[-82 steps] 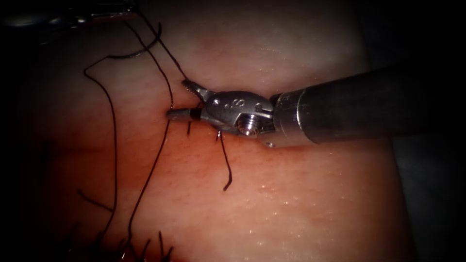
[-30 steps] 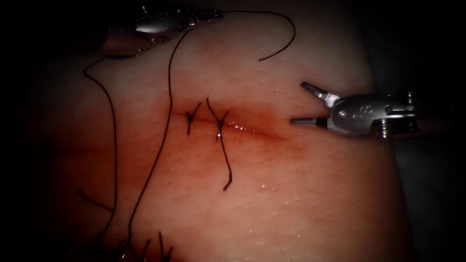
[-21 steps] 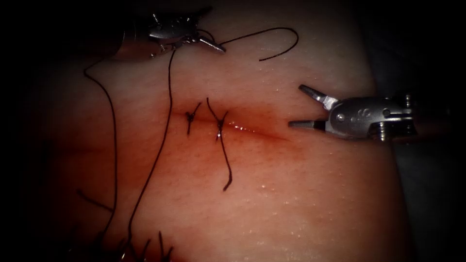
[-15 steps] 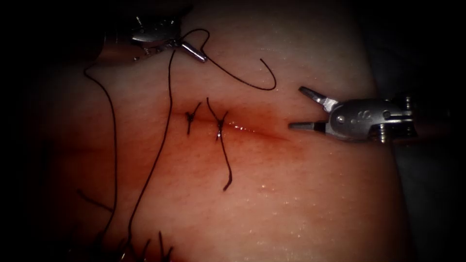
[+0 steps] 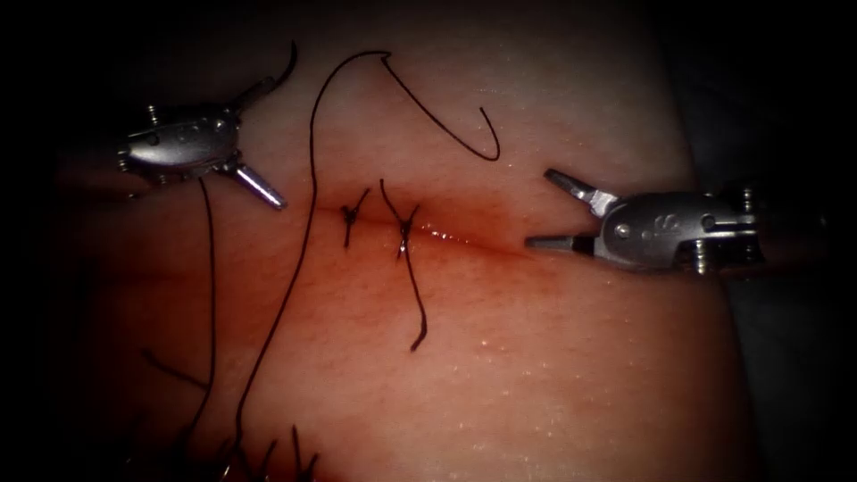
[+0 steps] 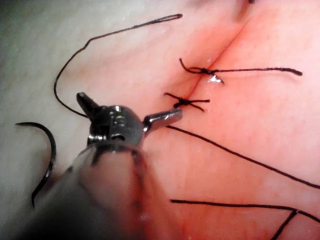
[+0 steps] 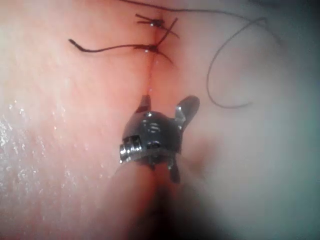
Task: Wound Closure
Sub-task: Set the suture down with the left hand, then grasp the suture tail of the knot with the left gripper, then cut the suture with the right gripper, then set down the cut suture piece with the left tool, then pick up the suture needle with the left tool.
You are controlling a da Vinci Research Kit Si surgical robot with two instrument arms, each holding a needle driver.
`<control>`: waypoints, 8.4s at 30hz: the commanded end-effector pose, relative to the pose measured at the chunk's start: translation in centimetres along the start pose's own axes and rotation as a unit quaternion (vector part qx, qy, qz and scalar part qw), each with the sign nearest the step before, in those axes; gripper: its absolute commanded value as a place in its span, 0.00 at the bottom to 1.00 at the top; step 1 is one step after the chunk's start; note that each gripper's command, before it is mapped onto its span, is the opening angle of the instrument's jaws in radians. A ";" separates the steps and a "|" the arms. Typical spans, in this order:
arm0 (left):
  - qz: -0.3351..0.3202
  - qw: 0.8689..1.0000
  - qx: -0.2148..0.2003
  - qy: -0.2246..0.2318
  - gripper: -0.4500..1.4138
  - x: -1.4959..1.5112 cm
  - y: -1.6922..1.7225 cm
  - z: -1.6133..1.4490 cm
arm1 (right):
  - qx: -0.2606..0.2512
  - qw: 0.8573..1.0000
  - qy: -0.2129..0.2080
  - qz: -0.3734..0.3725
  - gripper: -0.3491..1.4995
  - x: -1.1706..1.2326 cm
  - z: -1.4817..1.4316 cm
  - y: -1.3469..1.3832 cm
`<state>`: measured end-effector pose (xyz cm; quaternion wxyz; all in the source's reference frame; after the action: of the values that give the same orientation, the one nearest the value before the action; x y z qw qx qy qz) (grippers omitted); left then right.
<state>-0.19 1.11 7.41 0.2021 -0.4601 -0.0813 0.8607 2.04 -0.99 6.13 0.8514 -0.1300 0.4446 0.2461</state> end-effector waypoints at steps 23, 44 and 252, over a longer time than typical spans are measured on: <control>0.217 0.971 -0.092 0.052 0.69 0.39 1.77 0.47 | 0.038 0.999 0.012 0.000 0.94 0.20 -0.27 -0.25; 0.282 0.951 -0.126 0.016 0.41 0.14 1.65 1.04 | 0.037 0.999 0.015 -0.005 0.96 0.21 -0.26 -0.34; -0.079 0.979 0.148 -0.119 0.68 0.19 -0.30 0.20 | 0.036 0.999 0.009 -0.003 0.75 0.02 -0.58 -0.29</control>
<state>-0.31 1.49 7.47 0.3272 -0.3088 -0.0136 0.8930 1.74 -1.45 5.74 0.8529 -0.1037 0.4589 0.2262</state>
